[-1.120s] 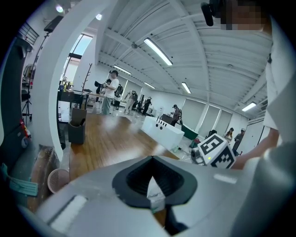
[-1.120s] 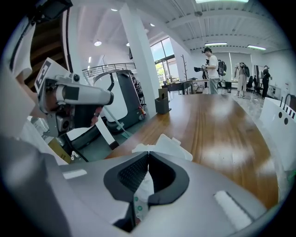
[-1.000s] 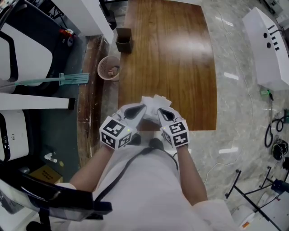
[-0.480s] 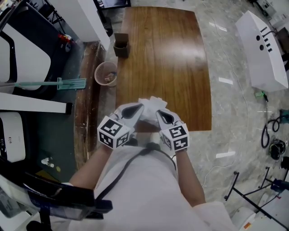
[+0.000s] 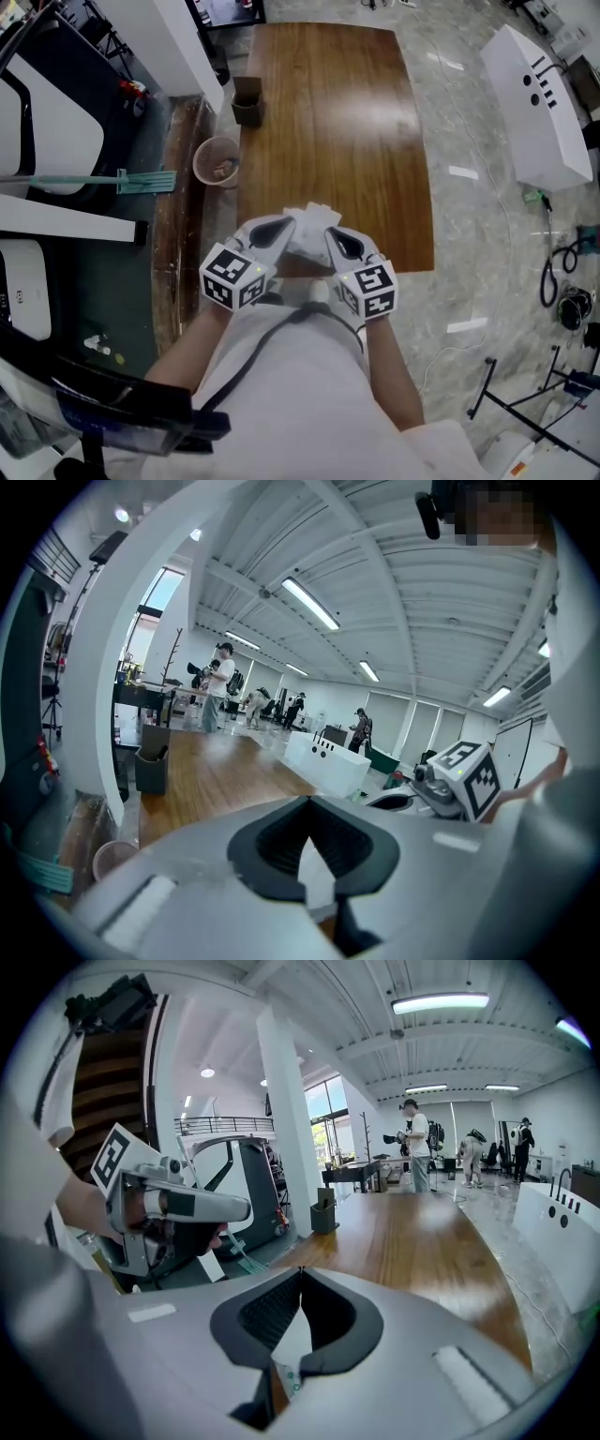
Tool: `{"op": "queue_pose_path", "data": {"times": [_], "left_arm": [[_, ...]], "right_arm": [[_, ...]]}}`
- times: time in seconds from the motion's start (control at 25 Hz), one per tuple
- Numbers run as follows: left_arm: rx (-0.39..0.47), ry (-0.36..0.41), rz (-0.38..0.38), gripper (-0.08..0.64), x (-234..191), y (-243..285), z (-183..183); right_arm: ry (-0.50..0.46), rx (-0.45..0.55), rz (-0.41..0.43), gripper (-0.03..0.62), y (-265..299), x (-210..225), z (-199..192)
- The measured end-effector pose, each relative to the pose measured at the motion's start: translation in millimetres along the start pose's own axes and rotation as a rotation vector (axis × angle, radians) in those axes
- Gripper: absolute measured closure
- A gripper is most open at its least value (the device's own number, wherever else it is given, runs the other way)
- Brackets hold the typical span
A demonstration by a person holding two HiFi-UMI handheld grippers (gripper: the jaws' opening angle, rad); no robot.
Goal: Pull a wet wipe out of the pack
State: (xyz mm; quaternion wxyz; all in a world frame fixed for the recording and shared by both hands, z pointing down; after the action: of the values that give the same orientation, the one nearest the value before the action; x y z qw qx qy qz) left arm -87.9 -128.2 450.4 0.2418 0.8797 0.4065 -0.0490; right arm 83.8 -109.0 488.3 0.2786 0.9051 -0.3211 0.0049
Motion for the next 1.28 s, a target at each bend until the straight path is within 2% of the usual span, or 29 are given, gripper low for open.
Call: {"op": "queue_pose_path", "data": {"times": [0.88,1.28], "left_arm": [[0.043,0.022,-0.021,0.557,8.2,-1.4,17.2],[0.107,0.054,-0.049,0.557,18.2,-4.9,46.1]], "right_arm": [[-0.050,0.142,0.003,0.580,-39.3,-7.1,39.5],[-0.031,0.287,-0.009,0.580,-63.0,-11.4,72.1]]}}
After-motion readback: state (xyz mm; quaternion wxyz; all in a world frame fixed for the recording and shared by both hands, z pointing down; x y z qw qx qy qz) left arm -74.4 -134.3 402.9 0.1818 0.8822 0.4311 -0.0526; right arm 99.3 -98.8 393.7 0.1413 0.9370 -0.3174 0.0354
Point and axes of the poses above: the fingertips, and each gripper's own axes: y forward along the fingers, x to its right, z out of its top, the point moved 8 cm from there along -y, backward along the fingers, and after that the axes turned 2 degrees about -x, right-handed, at the moved point
